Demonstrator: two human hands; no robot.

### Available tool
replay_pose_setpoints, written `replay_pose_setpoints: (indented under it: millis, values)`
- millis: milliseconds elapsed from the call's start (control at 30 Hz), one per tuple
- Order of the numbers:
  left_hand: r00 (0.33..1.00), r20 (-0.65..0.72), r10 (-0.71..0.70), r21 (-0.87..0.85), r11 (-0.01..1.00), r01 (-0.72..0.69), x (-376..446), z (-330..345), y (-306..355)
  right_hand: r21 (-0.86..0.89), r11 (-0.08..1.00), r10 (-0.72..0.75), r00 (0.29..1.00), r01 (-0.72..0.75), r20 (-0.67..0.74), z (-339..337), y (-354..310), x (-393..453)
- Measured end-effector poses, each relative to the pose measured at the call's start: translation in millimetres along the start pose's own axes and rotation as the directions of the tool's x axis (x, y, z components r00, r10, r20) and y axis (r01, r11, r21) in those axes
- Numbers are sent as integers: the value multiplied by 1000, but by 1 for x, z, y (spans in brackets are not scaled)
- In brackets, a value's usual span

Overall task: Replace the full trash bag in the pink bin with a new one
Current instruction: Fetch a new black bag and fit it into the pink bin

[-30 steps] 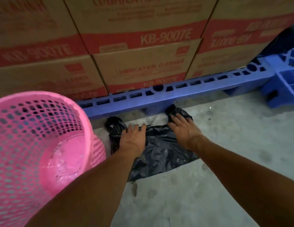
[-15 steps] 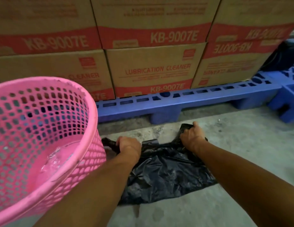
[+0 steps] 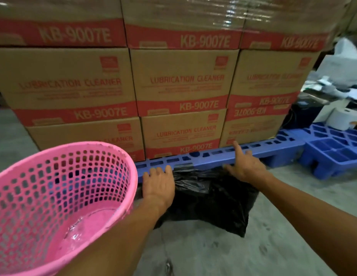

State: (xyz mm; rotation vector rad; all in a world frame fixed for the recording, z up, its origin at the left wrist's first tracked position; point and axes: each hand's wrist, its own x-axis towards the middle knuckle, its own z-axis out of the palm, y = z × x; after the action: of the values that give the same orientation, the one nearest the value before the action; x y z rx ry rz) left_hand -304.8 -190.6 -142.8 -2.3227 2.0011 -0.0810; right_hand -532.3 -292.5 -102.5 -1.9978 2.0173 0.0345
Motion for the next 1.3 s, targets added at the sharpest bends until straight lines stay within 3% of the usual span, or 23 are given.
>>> replay_pose_setpoints:
  millis: [33,100,167,200,267,333,400,467,533,600,700,767,867,900,1033,1167,1300]
  values:
    - [1000,-3,-2,-34,999,2,-4,-7,-2,-125,991,59,996,-50,66,-4,6,-3]
    - [999,31,24,-83,996,-22,-9,-18,-5,-360,933,86,980,-15,182,-3,16,-9]
    - [981,175,82,-113,992,-63,-13,-27,-8,-391,920,71,967,32,246,3,20,-11]
    - [953,284,108,-141,988,-70,-13,-31,-10,-317,947,39,968,43,249,4,18,-14]
    - [860,486,152,-221,974,-47,-11,-39,-12,70,997,-27,975,12,219,-2,8,-18]
    - [762,619,191,-326,945,28,-8,-45,-13,486,861,28,969,-147,244,-16,-7,-20]
    - [723,654,224,-541,806,239,-4,-50,-14,650,700,97,942,-295,322,-34,-22,-26]
    - [815,549,185,-705,626,333,1,-54,-11,731,631,58,955,-260,290,-48,-35,-31]
    - [924,381,40,-754,593,285,6,-57,-10,751,645,-2,981,-145,192,-59,-45,-36]
    - [968,222,-116,-761,600,247,10,-58,-11,761,645,-71,985,-74,156,-67,-51,-40]
    - [951,239,-196,-781,543,308,4,-65,-14,899,437,-218,965,-41,149,-79,-56,-44]
    - [944,262,-198,-829,454,325,5,-66,-18,927,375,-254,958,-27,130,-84,-60,-48]
    - [948,194,-250,-946,207,248,8,-76,-22,857,511,-215,975,59,61,-87,-74,-54]
    - [942,195,-273,-967,105,231,11,-82,-24,856,511,-186,982,75,25,-87,-79,-55]
    - [947,157,-280,-979,-171,112,14,-121,-31,950,310,-114,993,45,-10,-100,-114,-68]
    - [943,34,-330,-957,-282,-64,14,-178,-50,978,142,-195,973,150,-121,-137,-171,-94]
    - [902,-106,-419,-911,-323,-257,4,-241,-87,966,-60,-280,925,250,-257,-181,-230,-132]
